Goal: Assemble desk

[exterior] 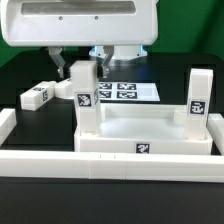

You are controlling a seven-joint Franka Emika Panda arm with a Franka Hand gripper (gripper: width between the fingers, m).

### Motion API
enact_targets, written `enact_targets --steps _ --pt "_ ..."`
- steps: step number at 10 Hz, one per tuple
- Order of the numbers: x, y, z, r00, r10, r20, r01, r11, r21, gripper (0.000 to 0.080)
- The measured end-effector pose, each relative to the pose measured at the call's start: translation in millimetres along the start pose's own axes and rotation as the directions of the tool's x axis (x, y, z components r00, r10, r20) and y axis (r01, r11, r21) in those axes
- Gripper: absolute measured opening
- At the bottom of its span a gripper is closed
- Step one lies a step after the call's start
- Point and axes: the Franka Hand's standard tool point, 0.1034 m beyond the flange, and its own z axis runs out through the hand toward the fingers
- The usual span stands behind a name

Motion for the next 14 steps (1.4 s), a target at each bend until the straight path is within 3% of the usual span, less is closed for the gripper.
enact_targets --steps 1,5,8,11,14 --pt "0.0 -0.4 0.2 1.000 -0.001 0.000 0.001 1.000 0.000 0.0289" --pt "0.0 -0.4 0.3 1.000 0.013 0.000 -0.013 1.000 0.000 0.0289" --pt "0.2 -2.6 0.9 0.960 0.281 -0.001 -0.281 0.959 0.021 0.0289" --pt "3.0 -6.6 1.5 0.870 0.492 -0.014 -0.492 0.870 0.032 0.0290" --pt "4.7 -12.7 2.4 0.688 0.726 0.002 -0.725 0.686 0.063 0.0290"
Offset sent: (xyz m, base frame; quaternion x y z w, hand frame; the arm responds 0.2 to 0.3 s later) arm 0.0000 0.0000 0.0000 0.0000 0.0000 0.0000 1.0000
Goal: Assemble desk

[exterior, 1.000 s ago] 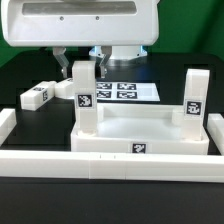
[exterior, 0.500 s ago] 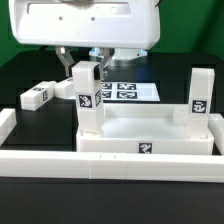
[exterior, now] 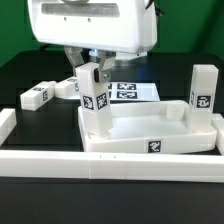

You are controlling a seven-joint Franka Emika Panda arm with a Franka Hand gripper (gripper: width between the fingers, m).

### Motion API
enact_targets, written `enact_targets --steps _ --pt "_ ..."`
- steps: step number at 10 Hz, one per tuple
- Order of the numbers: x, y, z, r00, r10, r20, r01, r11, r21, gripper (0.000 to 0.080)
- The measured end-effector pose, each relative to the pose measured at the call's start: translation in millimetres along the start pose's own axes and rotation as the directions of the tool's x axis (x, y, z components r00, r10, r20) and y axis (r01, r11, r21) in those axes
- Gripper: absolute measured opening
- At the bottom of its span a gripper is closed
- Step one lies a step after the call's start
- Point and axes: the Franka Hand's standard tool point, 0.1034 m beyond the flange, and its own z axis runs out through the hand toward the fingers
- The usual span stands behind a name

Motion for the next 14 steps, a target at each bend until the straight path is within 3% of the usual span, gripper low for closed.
enact_targets --steps 4,6,7,9,10,12,14 --pt "-6.1 -6.6 0.9 0.934 0.356 0.014 -0.356 0.934 0.009 0.0290" --pt "-7.2 -9.7 1.2 0.901 0.433 0.027 -0.434 0.901 0.025 0.0290" --pt "-7.4 -9.9 1.2 0.910 0.415 0.027 -0.415 0.909 0.026 0.0290" --pt "-8.8 -11.3 1.0 0.935 0.354 0.029 -0.355 0.935 0.025 0.0552" --pt "-9.2 -12.2 1.0 0.951 0.309 0.026 -0.310 0.950 0.028 0.0552" --pt "-8.4 -11.8 1.2 0.990 0.139 0.017 -0.139 0.990 0.035 0.0642" --pt "-8.3 -11.7 1.2 1.000 -0.023 0.011 0.023 0.999 0.036 0.0648"
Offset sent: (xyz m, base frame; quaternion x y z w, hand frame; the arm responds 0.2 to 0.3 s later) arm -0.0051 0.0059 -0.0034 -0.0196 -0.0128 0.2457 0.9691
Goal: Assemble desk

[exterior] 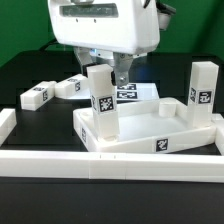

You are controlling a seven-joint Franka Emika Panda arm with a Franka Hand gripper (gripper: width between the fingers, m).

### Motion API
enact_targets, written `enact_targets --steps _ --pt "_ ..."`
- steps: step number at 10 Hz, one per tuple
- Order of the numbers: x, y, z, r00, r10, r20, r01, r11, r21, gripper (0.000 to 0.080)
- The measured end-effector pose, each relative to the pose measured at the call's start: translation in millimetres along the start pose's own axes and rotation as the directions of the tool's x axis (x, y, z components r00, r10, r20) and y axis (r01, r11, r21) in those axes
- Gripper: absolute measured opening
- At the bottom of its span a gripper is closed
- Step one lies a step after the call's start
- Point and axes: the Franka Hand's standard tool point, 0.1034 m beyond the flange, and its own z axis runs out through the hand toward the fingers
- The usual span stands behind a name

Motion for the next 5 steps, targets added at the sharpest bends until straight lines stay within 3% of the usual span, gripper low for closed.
enact_targets --steps 5 --pt "-0.8 -0.6 0.1 0.930 -0.367 -0.001 0.367 0.930 -0.009 0.0649"
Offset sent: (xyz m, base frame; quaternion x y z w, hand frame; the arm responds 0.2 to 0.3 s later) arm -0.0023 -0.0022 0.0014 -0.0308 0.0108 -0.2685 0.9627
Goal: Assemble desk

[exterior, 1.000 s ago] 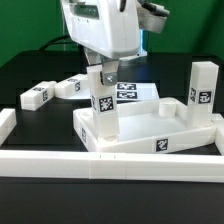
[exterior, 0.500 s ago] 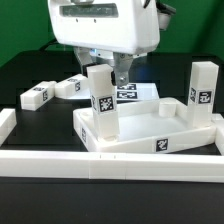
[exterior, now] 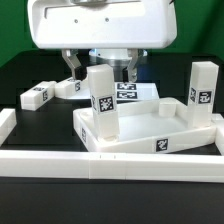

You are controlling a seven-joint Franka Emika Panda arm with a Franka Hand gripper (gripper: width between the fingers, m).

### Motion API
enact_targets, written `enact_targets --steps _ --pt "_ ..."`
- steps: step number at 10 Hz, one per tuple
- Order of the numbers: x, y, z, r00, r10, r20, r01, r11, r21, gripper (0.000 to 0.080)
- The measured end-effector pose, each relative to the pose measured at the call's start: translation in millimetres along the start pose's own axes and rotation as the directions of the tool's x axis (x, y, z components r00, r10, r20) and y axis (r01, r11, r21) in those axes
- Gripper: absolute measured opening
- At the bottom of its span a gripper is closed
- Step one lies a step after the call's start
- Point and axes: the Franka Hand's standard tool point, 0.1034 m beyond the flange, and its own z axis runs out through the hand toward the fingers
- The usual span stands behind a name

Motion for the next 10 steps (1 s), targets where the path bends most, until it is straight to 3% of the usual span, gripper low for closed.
enact_targets --steps 3,7,8,9,10 --pt "3.6 1.5 -1.3 0.945 -0.326 -0.012 0.326 0.945 -0.010 0.0649" --pt "3.6 2.3 -0.7 0.830 -0.558 -0.006 0.558 0.829 -0.018 0.0649" --pt "3.3 2.0 -0.4 0.835 -0.550 -0.006 0.549 0.835 -0.018 0.0554" --pt "3.3 2.2 -0.4 0.836 -0.549 -0.006 0.549 0.835 -0.018 0.0554" --pt "3.3 2.2 -0.4 0.835 -0.549 -0.006 0.549 0.835 -0.018 0.0352"
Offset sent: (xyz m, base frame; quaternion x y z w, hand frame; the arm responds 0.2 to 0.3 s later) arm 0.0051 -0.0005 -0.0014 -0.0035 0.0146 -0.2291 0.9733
